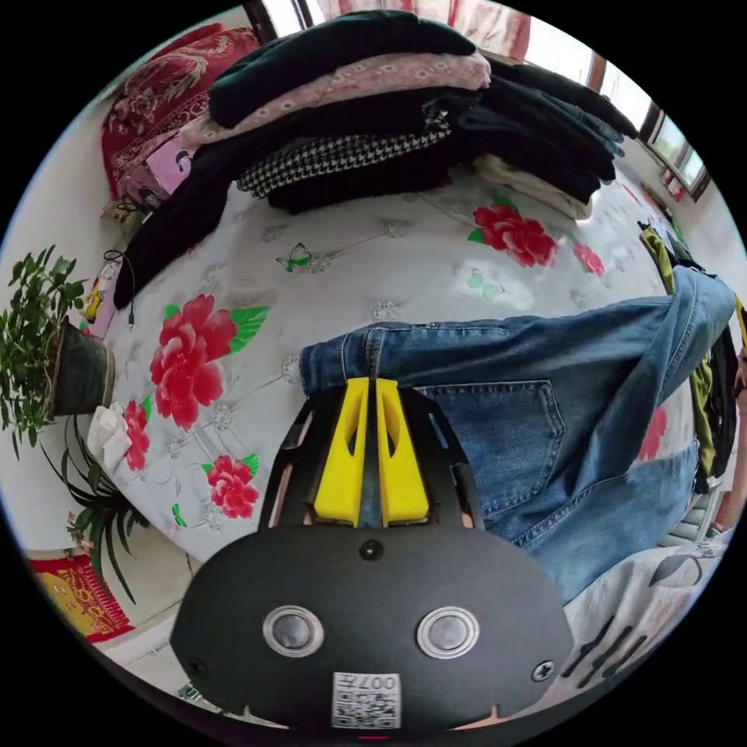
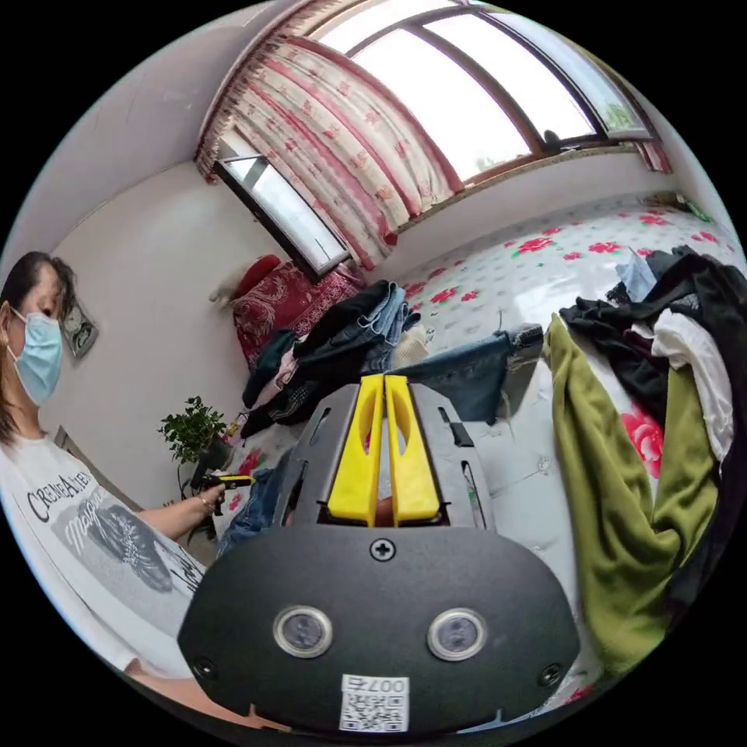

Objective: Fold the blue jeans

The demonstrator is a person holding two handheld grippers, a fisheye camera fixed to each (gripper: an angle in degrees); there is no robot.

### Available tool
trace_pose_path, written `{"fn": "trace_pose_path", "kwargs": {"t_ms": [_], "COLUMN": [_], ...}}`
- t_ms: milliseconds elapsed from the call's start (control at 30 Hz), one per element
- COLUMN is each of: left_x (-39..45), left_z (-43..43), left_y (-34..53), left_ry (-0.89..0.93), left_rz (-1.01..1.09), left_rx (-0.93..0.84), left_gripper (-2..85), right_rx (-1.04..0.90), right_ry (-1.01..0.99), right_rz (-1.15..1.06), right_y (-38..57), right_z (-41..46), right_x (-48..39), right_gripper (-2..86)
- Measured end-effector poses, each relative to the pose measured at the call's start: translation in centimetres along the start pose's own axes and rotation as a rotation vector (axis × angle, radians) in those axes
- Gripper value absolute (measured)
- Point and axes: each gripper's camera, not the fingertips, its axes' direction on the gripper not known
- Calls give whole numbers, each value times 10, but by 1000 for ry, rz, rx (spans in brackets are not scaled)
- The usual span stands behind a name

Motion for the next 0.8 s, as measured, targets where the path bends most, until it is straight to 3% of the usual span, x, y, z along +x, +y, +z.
{"fn": "trace_pose_path", "kwargs": {"t_ms": [67,133,267,367,500,633,800], "left_x": [-13,-19,-7,2,16,19,10], "left_z": [-17,-20,-3,14,32,34,23], "left_y": [9,12,-6,-20,-26,-23,-17], "left_ry": [51,94,61,27,-16,-25,8], "left_rz": [-76,-128,-61,-27,0,-6,-27], "left_rx": [56,68,1,-68,-128,-127,-101], "left_gripper": [-5,-5,-7,-7,-7,-8,-9], "right_rx": [-43,-92,-114,-70,-169,-389,-632], "right_ry": [85,151,257,265,215,223,374], "right_rz": [-8,160,512,550,442,190,-18], "right_y": [24,54,120,134,117,94,85], "right_z": [-29,-35,-54,-58,-22,57,144], "right_x": [-6,24,86,91,81,46,18], "right_gripper": [9,20,46,71,96,105,31]}}
